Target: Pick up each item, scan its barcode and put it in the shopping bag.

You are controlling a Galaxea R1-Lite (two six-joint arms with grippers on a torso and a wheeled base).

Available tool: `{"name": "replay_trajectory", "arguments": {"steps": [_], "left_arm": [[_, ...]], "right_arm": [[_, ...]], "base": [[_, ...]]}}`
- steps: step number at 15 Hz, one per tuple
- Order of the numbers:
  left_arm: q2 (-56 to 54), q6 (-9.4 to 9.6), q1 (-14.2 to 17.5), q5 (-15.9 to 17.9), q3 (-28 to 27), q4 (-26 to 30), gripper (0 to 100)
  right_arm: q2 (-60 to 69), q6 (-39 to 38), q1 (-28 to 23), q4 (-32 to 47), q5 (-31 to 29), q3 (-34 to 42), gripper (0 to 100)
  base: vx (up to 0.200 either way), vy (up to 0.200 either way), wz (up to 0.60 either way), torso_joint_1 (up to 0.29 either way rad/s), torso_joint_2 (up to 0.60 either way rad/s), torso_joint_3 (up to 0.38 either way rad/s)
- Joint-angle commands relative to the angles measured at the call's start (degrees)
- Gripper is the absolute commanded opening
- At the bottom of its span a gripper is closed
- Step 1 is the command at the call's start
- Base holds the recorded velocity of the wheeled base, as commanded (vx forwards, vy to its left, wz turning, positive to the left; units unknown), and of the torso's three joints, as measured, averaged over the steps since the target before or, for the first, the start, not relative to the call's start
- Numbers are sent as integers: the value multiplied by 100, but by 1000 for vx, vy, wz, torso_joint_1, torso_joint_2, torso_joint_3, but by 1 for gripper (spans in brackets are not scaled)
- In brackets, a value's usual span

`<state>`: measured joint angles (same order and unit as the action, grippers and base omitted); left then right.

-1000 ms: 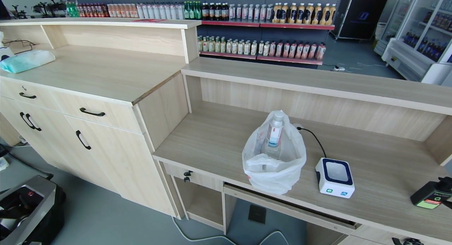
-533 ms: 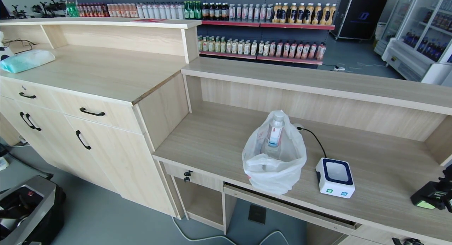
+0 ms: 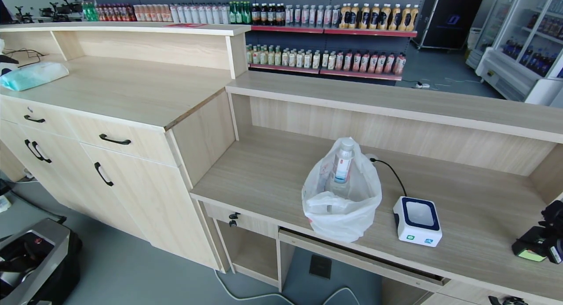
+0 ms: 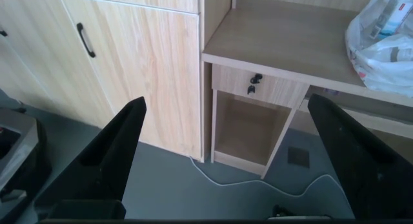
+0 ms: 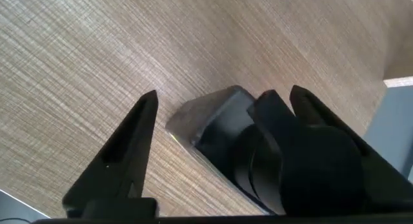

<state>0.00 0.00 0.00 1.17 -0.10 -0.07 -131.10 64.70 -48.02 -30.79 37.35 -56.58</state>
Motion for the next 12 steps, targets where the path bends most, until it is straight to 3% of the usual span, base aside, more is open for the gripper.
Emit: {"name": "replay_trajectory", "arguments": {"steps": [1,5,8,10,12], "left_arm": [[0,0,0,-3,1,-1,100],[9,0,0,-3,1,-1,100],[0,0,0,6,1,-1,100],[0,0,0,-3,1,-1,100],[0,0,0,6,1,-1,100]], "right_arm": [[-30,-1,12,12,0,15,0],[-21,8,12,3,0,50,0],[163,-1,65,-445,0,147,0],[1376,-54,170,-867,0,463,0],[3055,8,117,-964,35,1421,0]], "base": [[0,0,0,0,0,0],[0,0,0,0,0,0],[0,0,0,0,0,0],[0,0,0,0,0,0],[0,0,0,0,0,0]]}}
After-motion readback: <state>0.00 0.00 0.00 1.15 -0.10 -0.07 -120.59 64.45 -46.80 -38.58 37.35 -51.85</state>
